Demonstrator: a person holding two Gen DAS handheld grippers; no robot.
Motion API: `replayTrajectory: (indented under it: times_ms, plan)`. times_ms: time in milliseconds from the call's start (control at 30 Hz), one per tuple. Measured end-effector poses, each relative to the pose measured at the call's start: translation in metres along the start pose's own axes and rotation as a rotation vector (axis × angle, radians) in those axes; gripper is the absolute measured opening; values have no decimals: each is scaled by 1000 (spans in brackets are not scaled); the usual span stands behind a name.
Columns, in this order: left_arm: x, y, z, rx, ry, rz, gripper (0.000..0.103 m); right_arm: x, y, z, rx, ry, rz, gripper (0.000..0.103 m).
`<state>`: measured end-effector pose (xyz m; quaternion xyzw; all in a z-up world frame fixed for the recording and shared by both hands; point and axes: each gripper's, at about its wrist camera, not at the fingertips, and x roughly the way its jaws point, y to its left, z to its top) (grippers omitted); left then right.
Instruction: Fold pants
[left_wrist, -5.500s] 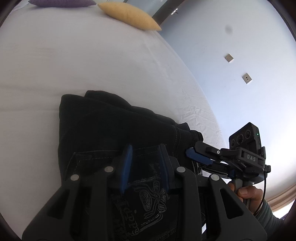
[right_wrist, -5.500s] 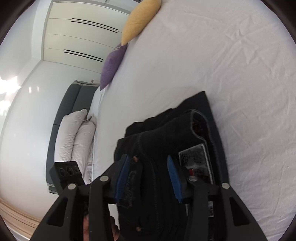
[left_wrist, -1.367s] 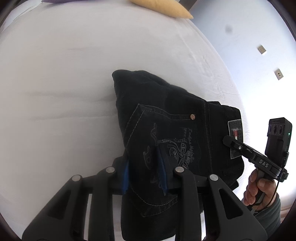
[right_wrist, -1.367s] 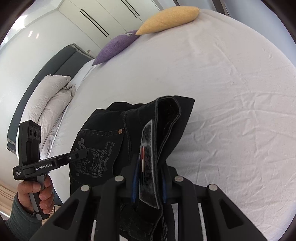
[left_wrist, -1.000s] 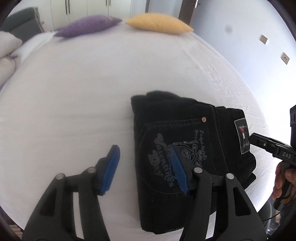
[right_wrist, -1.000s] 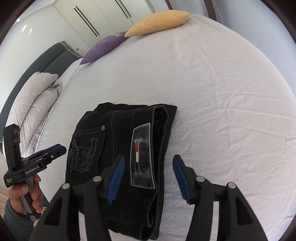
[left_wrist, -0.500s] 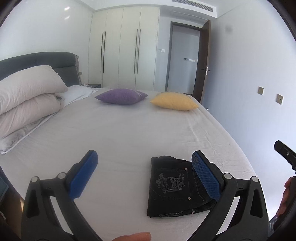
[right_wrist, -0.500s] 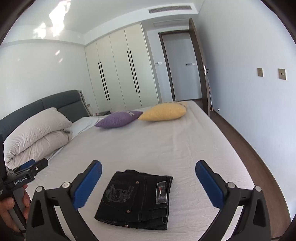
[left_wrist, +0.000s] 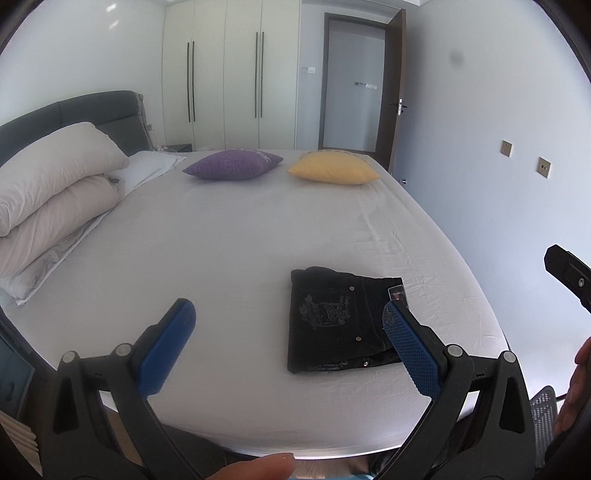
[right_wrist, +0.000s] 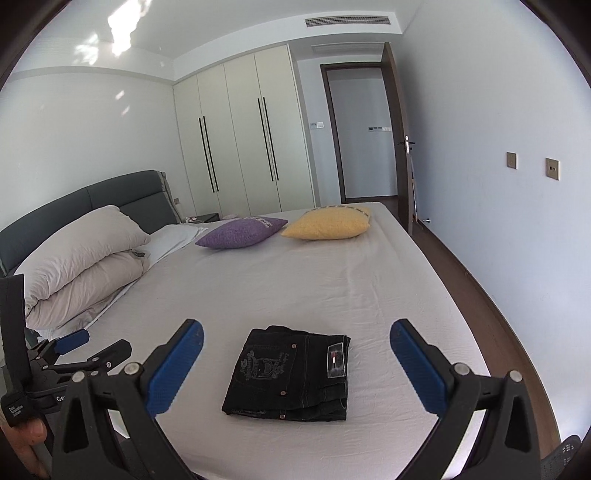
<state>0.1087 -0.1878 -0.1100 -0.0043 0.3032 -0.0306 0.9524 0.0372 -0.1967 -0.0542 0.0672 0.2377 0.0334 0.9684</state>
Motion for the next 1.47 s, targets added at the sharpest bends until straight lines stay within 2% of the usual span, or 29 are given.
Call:
replayTrajectory:
  times_ms: [100,233,467,1167,1467]
  plan:
    - [-4,-5,-3,0,24,5,103,-1,6,-6,5,29,-5,103]
    - [9,-15,-8,15,65,46,103,2,12,-15,6,68,-31,103]
    - [36,-25,-16,34,98,35,103,5,14,-23,7,99,-50,103]
    - [66,-18,-16,18,144,26,103,20,14,-28,-3,159,-63,103]
    - [70,-20,-14,24,118,22,103,25,11,-31,5,174,-70,103]
